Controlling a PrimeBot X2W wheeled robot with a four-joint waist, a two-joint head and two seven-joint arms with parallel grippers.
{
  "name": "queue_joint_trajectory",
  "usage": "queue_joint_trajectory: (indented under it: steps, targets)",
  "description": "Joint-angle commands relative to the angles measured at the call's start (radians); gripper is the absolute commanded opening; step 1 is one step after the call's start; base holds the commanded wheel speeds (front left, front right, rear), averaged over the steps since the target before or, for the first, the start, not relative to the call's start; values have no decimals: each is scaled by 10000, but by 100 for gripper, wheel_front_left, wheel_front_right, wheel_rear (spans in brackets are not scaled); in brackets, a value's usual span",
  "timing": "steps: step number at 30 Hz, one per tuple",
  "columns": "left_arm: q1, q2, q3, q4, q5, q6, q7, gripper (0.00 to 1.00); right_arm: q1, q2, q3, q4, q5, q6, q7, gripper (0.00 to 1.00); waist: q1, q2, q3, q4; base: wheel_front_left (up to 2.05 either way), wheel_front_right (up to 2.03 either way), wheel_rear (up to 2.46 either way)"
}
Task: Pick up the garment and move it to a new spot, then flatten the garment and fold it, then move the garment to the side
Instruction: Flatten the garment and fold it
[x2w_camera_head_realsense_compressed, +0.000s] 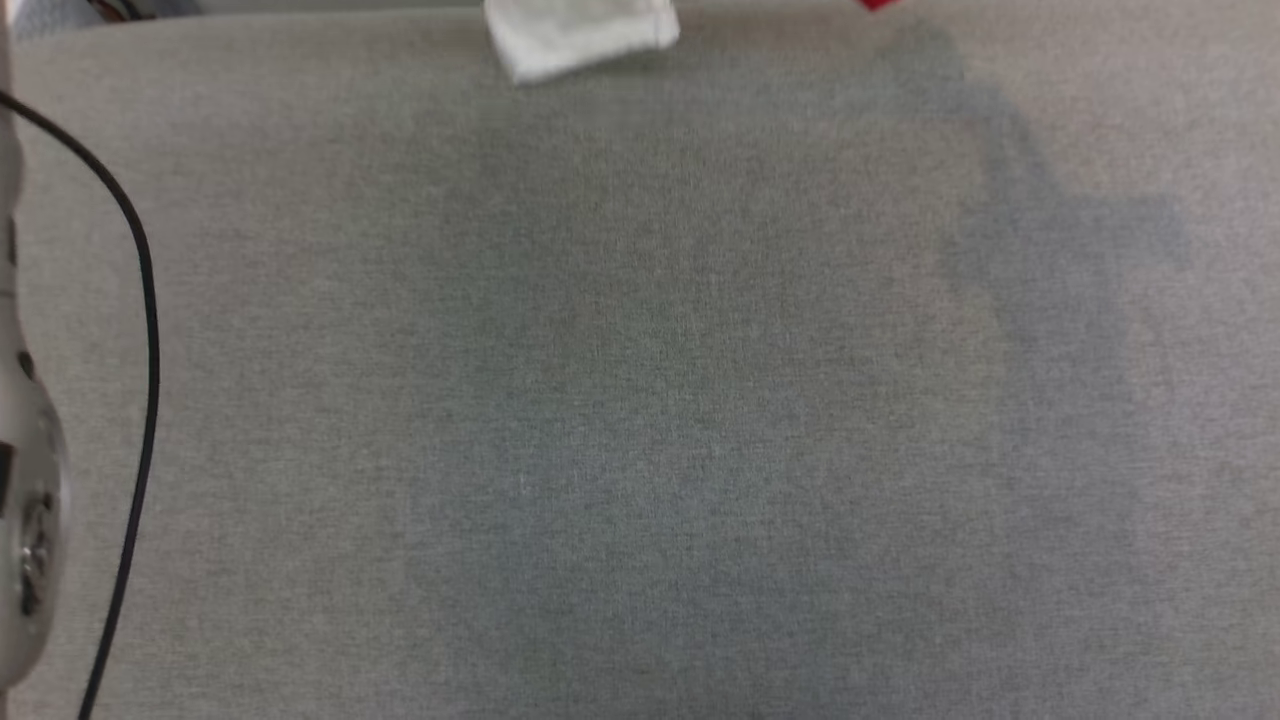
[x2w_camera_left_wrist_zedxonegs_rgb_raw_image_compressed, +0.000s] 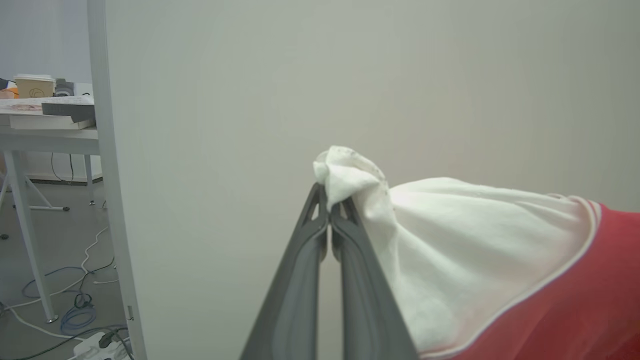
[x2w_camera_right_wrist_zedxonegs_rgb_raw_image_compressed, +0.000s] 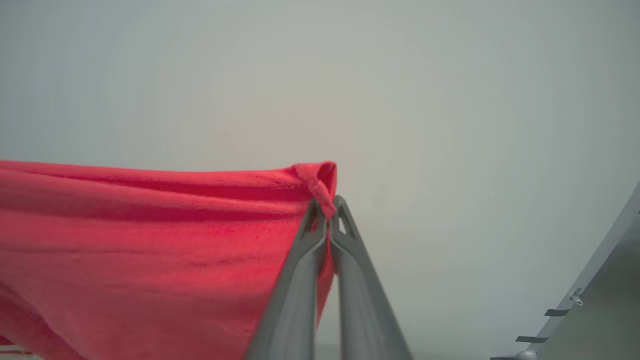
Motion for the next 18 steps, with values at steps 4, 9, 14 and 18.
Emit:
queue_joint_trajectory:
  steps: [4, 9, 14, 18]
  targets:
    - [-1111, 291, 88, 608, 48, 29, -198, 0, -1041, -187, -328, 623, -487, -96, -573, 0, -1, 0, 1374, -59, 0, 0, 0]
    - [-1585, 267, 53, 1211, -17, -40, -432, 0, -1738, 125, -354, 1305, -728, -96, -1062, 0, -1, 0, 1916, -72, 0, 0, 0]
    - [-1695, 176, 20, 1869, -197, -144, -795, 0, -1982, 469, -27, 1923, -793, -96, -1395, 0, -1, 0, 2440, -63, 0, 0, 0]
    - [-1420, 36, -7, 2367, -466, -229, -1046, 0, -1773, 592, 346, 2323, -550, -96, -1559, 0, -1, 0, 2537, -39, 0, 0, 0]
